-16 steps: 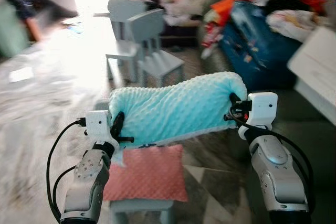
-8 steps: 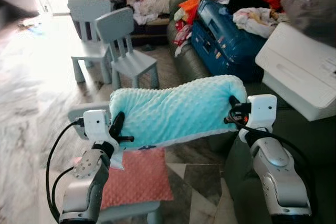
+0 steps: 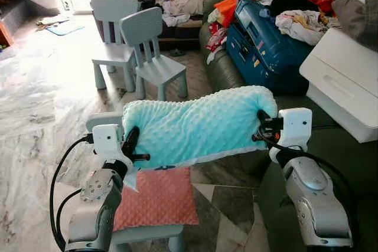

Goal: Move the pillow to the sofa

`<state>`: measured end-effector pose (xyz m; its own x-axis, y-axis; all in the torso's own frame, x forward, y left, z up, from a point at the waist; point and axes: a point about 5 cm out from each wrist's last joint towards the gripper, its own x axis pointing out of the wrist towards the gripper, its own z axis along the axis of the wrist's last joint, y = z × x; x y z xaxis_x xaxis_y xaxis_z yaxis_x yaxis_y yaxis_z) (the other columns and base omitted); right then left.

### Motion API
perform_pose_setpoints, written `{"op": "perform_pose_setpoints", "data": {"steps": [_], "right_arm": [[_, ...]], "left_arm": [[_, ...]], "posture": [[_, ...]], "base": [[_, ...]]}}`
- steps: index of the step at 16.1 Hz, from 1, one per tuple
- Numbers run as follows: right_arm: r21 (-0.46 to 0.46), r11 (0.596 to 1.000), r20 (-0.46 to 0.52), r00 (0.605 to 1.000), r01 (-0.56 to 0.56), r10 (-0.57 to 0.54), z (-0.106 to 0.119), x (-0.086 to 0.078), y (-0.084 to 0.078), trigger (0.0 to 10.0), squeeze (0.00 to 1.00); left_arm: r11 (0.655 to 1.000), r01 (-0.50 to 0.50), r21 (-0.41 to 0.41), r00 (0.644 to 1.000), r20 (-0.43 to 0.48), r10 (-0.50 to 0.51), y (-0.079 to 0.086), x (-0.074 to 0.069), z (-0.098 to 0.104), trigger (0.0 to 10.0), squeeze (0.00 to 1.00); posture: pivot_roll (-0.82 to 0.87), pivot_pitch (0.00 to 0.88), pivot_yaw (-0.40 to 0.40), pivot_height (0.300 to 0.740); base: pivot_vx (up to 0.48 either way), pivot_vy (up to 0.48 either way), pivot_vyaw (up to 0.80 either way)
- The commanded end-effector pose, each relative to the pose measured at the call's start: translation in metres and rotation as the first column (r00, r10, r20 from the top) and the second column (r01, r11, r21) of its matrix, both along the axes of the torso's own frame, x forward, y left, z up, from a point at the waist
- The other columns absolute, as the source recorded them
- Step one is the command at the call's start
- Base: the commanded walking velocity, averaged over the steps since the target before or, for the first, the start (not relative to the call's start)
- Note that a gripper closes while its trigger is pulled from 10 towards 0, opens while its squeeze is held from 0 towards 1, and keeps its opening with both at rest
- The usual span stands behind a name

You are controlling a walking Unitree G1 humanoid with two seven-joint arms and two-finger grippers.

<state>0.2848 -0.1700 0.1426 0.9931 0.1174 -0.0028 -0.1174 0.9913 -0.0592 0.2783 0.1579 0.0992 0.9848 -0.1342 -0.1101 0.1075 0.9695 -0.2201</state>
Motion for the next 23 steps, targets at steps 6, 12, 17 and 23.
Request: {"op": "perform_pose_setpoints", "data": {"steps": [6, 12, 17, 23], "right_arm": [[0.009, 1.000, 0.013, 1.000, -0.007, 0.007, 0.0050, -0.0019, 0.0026, 10.0, 0.00], [0.013, 1.000, 0.012, 1.000, -0.006, 0.006, 0.0045, -0.0014, 0.0034, 10.0, 0.00], [0.013, 1.000, 0.011, 1.000, -0.009, 0.009, 0.0043, -0.0004, 0.0033, 10.0, 0.00], [0.013, 1.000, 0.012, 1.000, -0.014, 0.014, 0.0047, 0.0015, 0.0039, 10.0, 0.00]], "left_arm": [[1.000, 0.004, 0.014, 1.000, 0.009, -0.004, -0.0005, -0.0011, 0.0068, 10.0, 0.00], [1.000, 0.003, 0.020, 1.000, 0.002, -0.003, 0.0003, -0.0004, 0.0064, 10.0, 0.00], [1.000, -0.001, 0.021, 1.000, -0.003, 0.002, 0.0004, -0.0009, 0.0051, 10.0, 0.00], [1.000, -0.006, 0.022, 1.000, -0.005, 0.006, 0.0015, -0.0009, 0.0041, 10.0, 0.00]], "posture": [[-0.16, 0.000, 0.001, 0.740], [-0.16, 0.000, 0.003, 0.740], [-0.15, 0.000, -0.001, 0.740], [-0.15, 0.000, -0.003, 0.740]], "base": [[0.000, 0.000, 0.00], [-0.040, 0.000, 0.00], [-0.299, 0.000, 0.00], [-0.274, 0.000, 0.00]]}}
